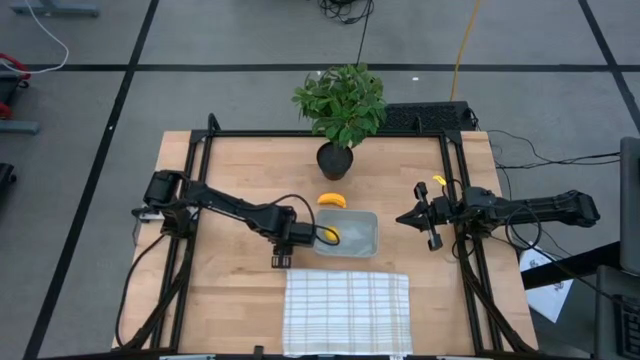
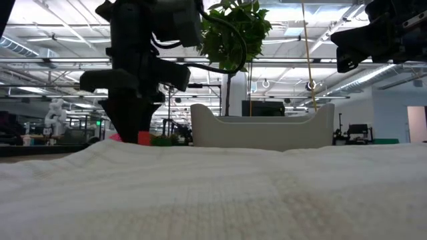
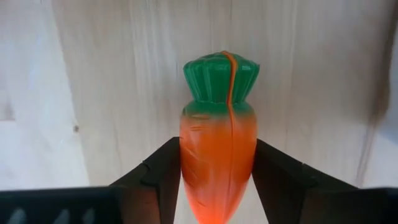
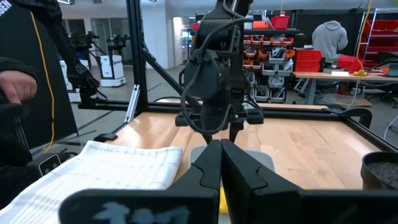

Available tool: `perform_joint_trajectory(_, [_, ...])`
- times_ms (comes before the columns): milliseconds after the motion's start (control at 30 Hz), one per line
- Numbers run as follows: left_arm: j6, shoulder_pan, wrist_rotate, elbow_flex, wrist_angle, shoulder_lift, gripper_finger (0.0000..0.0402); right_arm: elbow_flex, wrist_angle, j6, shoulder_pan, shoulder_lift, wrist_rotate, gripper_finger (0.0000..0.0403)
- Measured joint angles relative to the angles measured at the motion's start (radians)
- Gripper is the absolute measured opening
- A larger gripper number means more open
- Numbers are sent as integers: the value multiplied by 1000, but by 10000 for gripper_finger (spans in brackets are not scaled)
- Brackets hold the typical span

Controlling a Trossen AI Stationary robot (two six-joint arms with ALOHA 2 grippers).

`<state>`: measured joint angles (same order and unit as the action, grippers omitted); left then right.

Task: Pick and placing Produce into tupperware
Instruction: Put the orange carrot into the gray bin

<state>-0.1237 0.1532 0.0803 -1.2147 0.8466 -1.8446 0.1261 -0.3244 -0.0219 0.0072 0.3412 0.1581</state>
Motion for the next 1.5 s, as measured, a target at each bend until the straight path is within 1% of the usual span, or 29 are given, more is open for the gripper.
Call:
perform_joint_trajectory(267, [48,0,20,-130,124,0,174,0,0,0,0,0,0,0])
perform_joint_trajectory(433, [96,-2,36,-252,227,0,174,0,0,0,0,0,0,0])
perform_joint_trajectory(600, [136,-7,77,-386,335,0,175,0,0,0,0,0,0,0])
perform_joint_trajectory(767, [146,-33,78,-507,412,0,175,0,0,0,0,0,0,0])
perform_joint_trajectory(967, [157,-78,62,-621,476,0,175,0,0,0,0,0,0,0])
perform_joint_trajectory(1167, [142,-120,-1,-661,482,0,175,0,0,1,0,0,0,0])
perform_joint_trajectory(1500, [141,-139,-1,-661,470,0,175,0,-8,11,0,-1,0,0])
